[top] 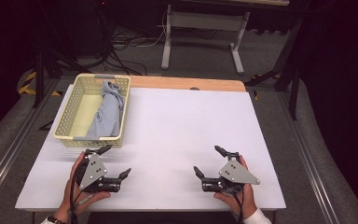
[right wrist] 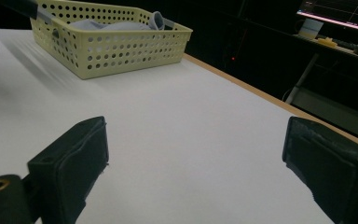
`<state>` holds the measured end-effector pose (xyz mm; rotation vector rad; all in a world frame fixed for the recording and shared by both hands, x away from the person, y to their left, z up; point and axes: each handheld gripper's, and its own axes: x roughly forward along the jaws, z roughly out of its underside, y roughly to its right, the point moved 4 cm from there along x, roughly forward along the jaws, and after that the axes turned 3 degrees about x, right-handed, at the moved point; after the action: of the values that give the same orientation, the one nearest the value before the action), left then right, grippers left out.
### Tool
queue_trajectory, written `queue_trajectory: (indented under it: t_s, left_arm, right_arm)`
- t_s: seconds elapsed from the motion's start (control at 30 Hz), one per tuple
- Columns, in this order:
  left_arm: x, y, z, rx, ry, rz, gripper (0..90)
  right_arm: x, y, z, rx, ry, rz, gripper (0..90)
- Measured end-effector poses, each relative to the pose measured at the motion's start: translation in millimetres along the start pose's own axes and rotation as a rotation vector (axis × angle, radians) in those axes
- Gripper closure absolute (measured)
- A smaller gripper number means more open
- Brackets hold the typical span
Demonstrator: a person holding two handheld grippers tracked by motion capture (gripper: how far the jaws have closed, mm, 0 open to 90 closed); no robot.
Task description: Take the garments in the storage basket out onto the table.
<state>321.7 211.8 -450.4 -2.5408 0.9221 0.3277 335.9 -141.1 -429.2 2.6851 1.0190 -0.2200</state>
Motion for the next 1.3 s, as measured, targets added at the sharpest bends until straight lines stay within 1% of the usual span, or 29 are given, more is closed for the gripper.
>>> queue_trajectory:
  t_s: [0.07, 0.1, 0.13, 0.2, 0.27, 0.3, 0.37, 0.4, 0.47, 0.5, 0.57, 0.6, 0.63, 0.67, 0.73, 0.83, 0.93, 0.97, 1.0, 1.03, 1.07, 1.13, 1.17, 1.3]
  left_arm:
    - [0.4, -0.4, 0.0, 0.0, 0.003, 0.002, 6.3]
    - [0.6, -1.5, 1.6, -0.002, -0.006, 0.007, 6.6]
    - [0.3, -1.5, 3.3, -0.006, -0.012, -0.003, 6.8]
    - [-1.5, -1.4, 5.9, -0.014, -0.022, -0.004, 7.1]
    - [-5.6, -1.1, 7.2, -0.022, -0.028, -0.019, 8.2]
    - [-7.9, -1.0, 6.9, -0.02, -0.027, -0.029, 8.8]
    - [-9.7, -1.1, 6.5, -0.02, -0.026, -0.037, 9.1]
    - [-15.3, -1.6, 5.4, -0.027, -0.016, -0.051, 9.2]
    - [-19.0, -2.7, 4.9, -0.033, -0.019, -0.073, 10.1]
    - [-19.0, -2.7, 4.9, -0.033, -0.019, -0.073, 10.2]
    - [-21.5, -4.6, 3.7, -0.022, -0.03, -0.099, 10.5]
    - [-23.3, -7.3, 1.6, -0.026, -0.023, -0.106, 10.6]
    - [-23.3, -7.3, 1.6, -0.026, -0.023, -0.106, 10.6]
    - [-24.3, -11.5, -0.8, -0.027, -0.022, -0.122, 10.6]
    - [-24.6, -15.8, -2.5, -0.037, -0.019, -0.13, 10.6]
    - [-26.9, -24.2, -4.9, -0.055, -0.034, -0.155, 10.6]
    - [-30.3, -33.2, -8.1, -0.101, -0.027, -0.159, 10.2]
    - [-30.3, -33.2, -8.1, -0.101, -0.027, -0.159, 10.2]
    - [-30.5, -38.7, -10.9, -0.101, -0.036, -0.17, 10.1]
    - [-29.8, -41.4, -12.5, -0.099, -0.046, -0.175, 10.2]
    - [-29.8, -41.4, -12.5, -0.099, -0.046, -0.175, 10.2]
    - [-29.0, -46.1, -16.3, -0.101, -0.051, -0.185, 10.1]
    - [-28.4, -51.5, -21.1, -0.101, -0.055, -0.194, 10.1]
    - [-26.2, -63.6, -34.1, -0.1, -0.061, -0.201, 9.6]
  right_arm:
    - [0.2, 1.4, 0.6, 0.001, -0.002, 0.003, 7.6]
    - [1.0, 3.5, 2.0, -0.005, 0.001, -0.007, 7.6]
    - [1.5, 4.3, 2.5, -0.004, 0.002, -0.009, 7.8]
    - [3.6, 5.0, 2.8, 0.008, -0.002, -0.029, 7.9]
    - [6.1, 3.7, 2.3, 0.003, -0.007, -0.035, 8.4]
    - [7.0, 2.3, 1.8, 0.001, -0.005, -0.046, 8.6]
    - [8.4, 0.6, 0.7, -0.017, -0.003, -0.059, 8.9]
    - [9.3, 0.3, -0.5, -0.025, 0.004, -0.07, 9.2]
    - [10.7, 0.5, -2.8, -0.021, 0.014, -0.083, 9.5]
    - [10.7, 0.5, -2.8, -0.021, 0.014, -0.083, 9.5]
    - [10.7, 0.2, -3.6, -0.025, 0.019, -0.092, 10.5]
    - [10.1, -0.1, -3.3, -0.027, 0.019, -0.094, 10.6]
    - [9.6, -0.2, -3.1, -0.028, 0.02, -0.096, 10.6]
    - [8.6, -0.5, -2.7, -0.033, 0.018, -0.095, 10.6]
    - [7.5, -0.1, -2.4, -0.046, 0.014, -0.083, 11.1]
    - [7.7, 1.5, -2.3, -0.047, 0.012, -0.073, 11.8]
    - [7.6, 2.7, -0.8, -0.049, 0.009, -0.066, 12.1]
    - [7.6, 2.7, -0.8, -0.049, 0.009, -0.066, 12.1]
    - [7.5, 4.3, 1.7, -0.04, -0.003, -0.061, 12.1]
    - [7.2, 4.9, 2.4, -0.036, -0.006, -0.06, 12.2]
    - [7.2, 4.9, 2.4, -0.036, -0.006, -0.06, 12.2]
    - [6.3, 6.0, 2.3, -0.034, -0.002, -0.055, 12.2]
    - [5.8, 6.8, 2.6, -0.032, -0.001, -0.051, 12.2]
    - [5.9, 7.8, 2.9, -0.025, -0.002, -0.049, 12.2]
